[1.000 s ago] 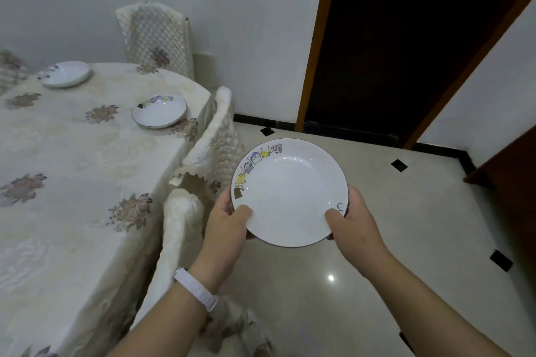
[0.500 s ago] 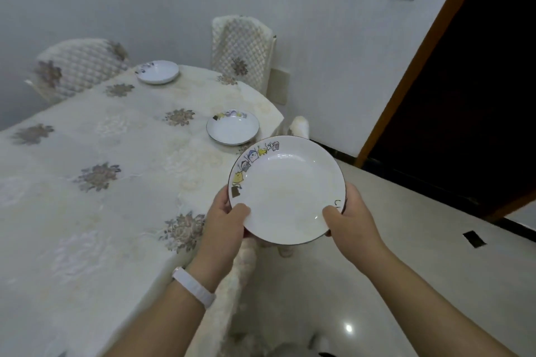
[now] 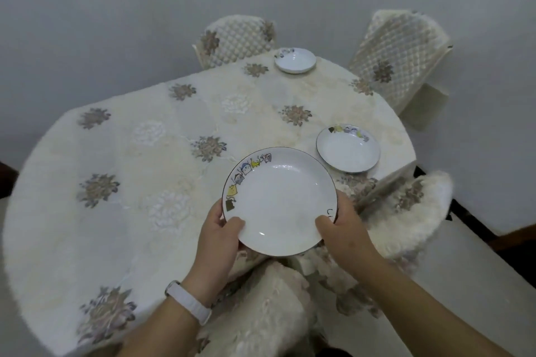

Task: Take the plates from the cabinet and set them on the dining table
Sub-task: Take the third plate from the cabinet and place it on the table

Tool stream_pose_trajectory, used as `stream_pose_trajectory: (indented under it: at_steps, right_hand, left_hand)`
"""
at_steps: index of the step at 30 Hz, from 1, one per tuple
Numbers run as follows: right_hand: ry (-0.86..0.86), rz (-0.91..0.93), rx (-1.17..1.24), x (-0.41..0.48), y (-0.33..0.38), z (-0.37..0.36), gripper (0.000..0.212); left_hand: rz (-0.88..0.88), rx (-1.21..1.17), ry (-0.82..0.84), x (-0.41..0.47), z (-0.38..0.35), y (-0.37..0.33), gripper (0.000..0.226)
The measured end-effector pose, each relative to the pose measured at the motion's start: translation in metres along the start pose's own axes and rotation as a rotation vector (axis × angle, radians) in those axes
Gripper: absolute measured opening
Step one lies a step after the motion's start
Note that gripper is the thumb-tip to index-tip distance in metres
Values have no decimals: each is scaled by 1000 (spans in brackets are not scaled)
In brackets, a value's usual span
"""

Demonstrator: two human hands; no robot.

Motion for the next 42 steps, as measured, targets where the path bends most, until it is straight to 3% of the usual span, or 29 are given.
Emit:
stream_pose_trajectory:
  at_steps: [10,19,33,42]
  right_hand:
    - [356,-18,-95,105,4,-49,50]
    - [597,-50,-170,122,-10,-124,54]
    - [633,-178,-382,123,-98,-236,50]
    - [617,-163,-437,131,-127,-252,52]
  left_hand:
    - [106,-20,-344,33,19,-8,46]
    - [260,-95,-556,26,67,36,49]
    - [380,-24,-507,58,155,163,49]
    - [382,20,-462,71,167,201,52]
Point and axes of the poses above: each hand's wrist, its own x-axis towards the middle knuckle, its own z-axis out of the back of the hand, y = z × x, the point moved 6 cm from there along x, towards the middle knuckle, and after that the axes turned 11 degrees about x, right-handed, at the moved point
